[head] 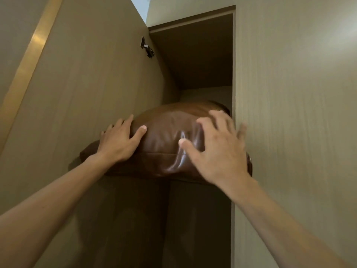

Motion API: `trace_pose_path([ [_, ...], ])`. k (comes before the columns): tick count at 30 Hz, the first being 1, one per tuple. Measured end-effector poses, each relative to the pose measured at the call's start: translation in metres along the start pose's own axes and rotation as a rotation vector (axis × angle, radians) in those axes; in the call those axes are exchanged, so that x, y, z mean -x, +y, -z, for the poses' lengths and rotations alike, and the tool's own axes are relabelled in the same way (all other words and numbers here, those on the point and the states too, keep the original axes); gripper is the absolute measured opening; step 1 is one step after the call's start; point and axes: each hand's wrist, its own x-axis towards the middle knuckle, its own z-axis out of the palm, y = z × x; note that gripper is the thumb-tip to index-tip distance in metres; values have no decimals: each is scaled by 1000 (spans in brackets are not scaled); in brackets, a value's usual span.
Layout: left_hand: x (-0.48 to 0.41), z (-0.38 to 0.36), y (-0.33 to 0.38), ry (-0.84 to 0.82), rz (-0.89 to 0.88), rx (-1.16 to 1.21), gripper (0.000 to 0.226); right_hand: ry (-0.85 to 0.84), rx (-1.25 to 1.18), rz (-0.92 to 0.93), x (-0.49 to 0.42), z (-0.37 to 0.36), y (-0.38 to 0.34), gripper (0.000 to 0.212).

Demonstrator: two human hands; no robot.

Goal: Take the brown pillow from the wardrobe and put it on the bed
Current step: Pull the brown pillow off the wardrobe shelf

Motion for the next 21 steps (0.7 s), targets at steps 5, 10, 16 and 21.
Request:
trace_pose_path([
  [5, 17, -8, -10, -36, 106, 149, 119, -337, -264, -376, -9, 2, 36, 112],
  [10, 30, -28, -13, -74, 222, 329, 115, -387, -446, -515, 3, -18, 49, 144],
  [16, 20, -37, -20, -76, 203, 414, 120, -348, -497, -575, 4, -26, 50, 153],
  [21, -2, -38, -29, -59, 250, 539, 122, -322, -530, -620, 0, -30, 52, 147],
])
